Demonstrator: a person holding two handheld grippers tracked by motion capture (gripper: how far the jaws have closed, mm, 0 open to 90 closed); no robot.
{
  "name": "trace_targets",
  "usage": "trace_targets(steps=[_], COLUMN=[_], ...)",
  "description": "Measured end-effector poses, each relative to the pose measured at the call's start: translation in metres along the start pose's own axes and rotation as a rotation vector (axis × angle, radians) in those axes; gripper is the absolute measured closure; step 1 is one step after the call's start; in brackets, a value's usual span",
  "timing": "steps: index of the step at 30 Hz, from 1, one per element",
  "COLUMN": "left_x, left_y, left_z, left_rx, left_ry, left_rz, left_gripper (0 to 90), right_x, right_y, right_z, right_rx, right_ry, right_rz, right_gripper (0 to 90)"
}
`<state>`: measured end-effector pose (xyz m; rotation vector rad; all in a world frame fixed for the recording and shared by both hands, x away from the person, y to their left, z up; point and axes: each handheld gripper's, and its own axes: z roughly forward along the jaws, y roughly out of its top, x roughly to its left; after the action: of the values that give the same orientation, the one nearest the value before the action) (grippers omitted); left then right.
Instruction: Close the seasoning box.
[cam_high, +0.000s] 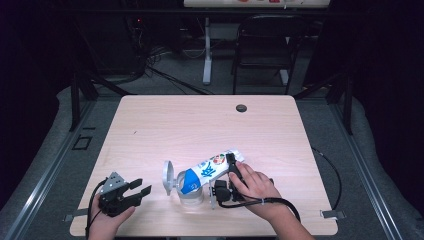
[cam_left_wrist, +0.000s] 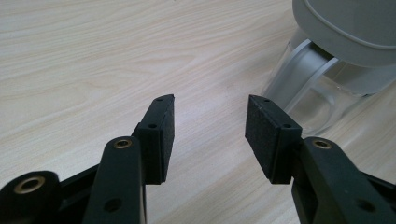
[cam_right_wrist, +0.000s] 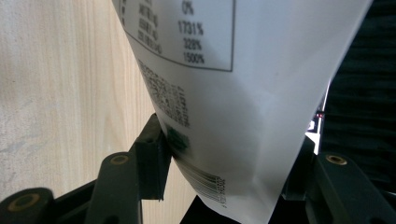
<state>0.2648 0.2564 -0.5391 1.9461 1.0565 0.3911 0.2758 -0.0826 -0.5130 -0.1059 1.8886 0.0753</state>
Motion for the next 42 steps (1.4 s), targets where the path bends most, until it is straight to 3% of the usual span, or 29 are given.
trace_targets(steps=[19, 22, 23, 42], left_x=[0.0008, 0.0008, 0.0008, 0.0004], left_y=[-0.0002, -0.0002, -0.0001, -0.0001], left_z=[0.0000, 0.0001, 0.0000, 0.0004], left_rx=[0.002, 0.001, 0.002, -0.001], left_ry=[-0.002, -0.003, -0.003, -0.001], left_rz=[-0.004, -0.004, -0.003, -0.002], left_gripper=[52.9, 52.9, 52.9, 52.9], right_x=[-0.0016, -0.0031, -0.0023, -0.0049], right_y=[0.0021, 0.0031, 0.0024, 0.0054], right_z=[-0.0025, -0.0037, -0.0019, -0.0027], right_rx=[0.000, 0.014, -0.010, 0.018], right_ry=[0.009, 0.003, 0.004, -0.001], right_rz=[-0.037, -0.060, -0.048, -0.085], right_gripper=[47.3, 47.3, 47.3, 47.9])
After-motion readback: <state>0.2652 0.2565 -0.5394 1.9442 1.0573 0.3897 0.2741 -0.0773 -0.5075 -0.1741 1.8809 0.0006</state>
